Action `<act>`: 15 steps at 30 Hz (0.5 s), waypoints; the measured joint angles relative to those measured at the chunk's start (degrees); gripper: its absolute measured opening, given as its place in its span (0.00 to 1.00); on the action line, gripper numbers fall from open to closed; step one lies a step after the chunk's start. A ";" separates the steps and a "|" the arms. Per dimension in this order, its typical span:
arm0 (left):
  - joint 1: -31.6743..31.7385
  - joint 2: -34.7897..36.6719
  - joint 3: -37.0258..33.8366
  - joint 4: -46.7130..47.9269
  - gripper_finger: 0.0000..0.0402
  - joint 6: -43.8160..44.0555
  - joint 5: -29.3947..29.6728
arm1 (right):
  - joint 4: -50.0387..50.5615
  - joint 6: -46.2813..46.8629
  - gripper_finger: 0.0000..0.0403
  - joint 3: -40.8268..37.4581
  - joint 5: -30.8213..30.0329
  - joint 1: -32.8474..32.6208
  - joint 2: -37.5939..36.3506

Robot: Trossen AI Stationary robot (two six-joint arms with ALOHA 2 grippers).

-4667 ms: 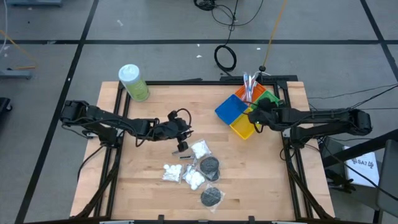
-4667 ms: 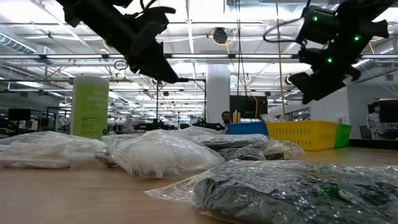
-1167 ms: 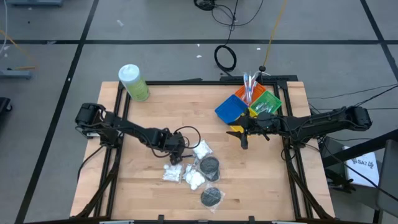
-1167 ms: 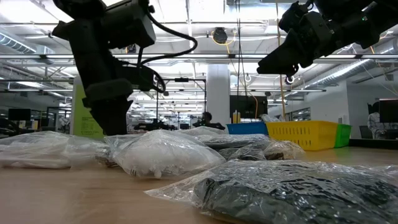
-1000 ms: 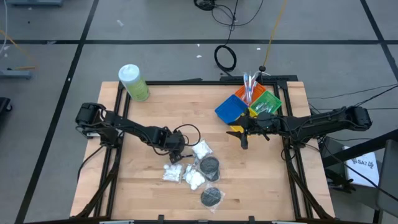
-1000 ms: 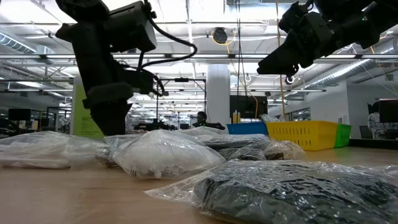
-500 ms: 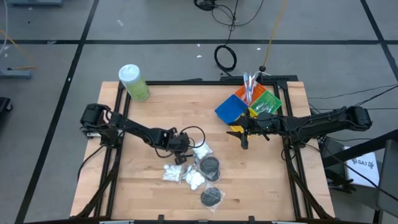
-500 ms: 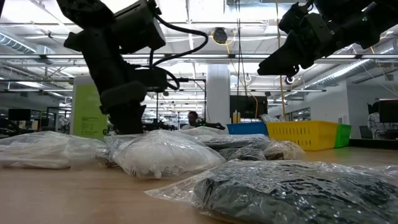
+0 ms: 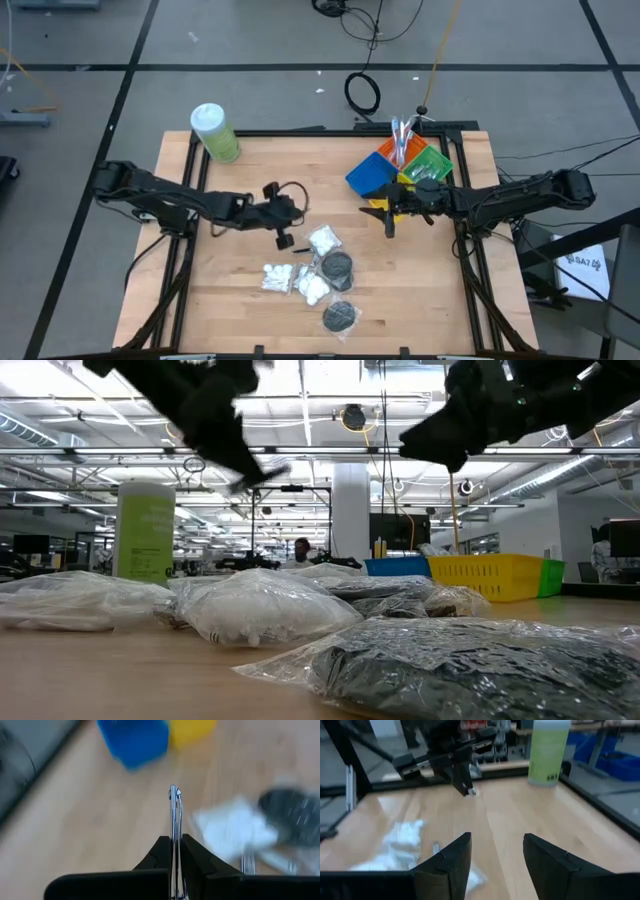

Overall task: Pick & Place Travel size toiletries
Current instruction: Put the nail cutter into the green bin

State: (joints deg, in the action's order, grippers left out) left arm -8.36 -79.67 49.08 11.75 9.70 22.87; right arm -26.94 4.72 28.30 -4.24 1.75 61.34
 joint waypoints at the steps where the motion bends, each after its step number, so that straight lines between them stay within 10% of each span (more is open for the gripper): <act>1: 0.03 0.62 0.00 -2.69 0.02 -2.92 0.16 | -2.46 -0.03 0.42 0.01 -0.01 -0.12 1.18; 15: 7.21 -4.07 0.11 -34.56 0.02 -22.95 -21.44 | -46.62 -8.37 0.43 0.04 -0.14 -2.24 23.42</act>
State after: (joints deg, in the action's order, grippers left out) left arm -1.15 -83.74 49.19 -22.82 -13.25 1.43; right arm -73.55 -3.64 28.34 -4.38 -0.49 84.76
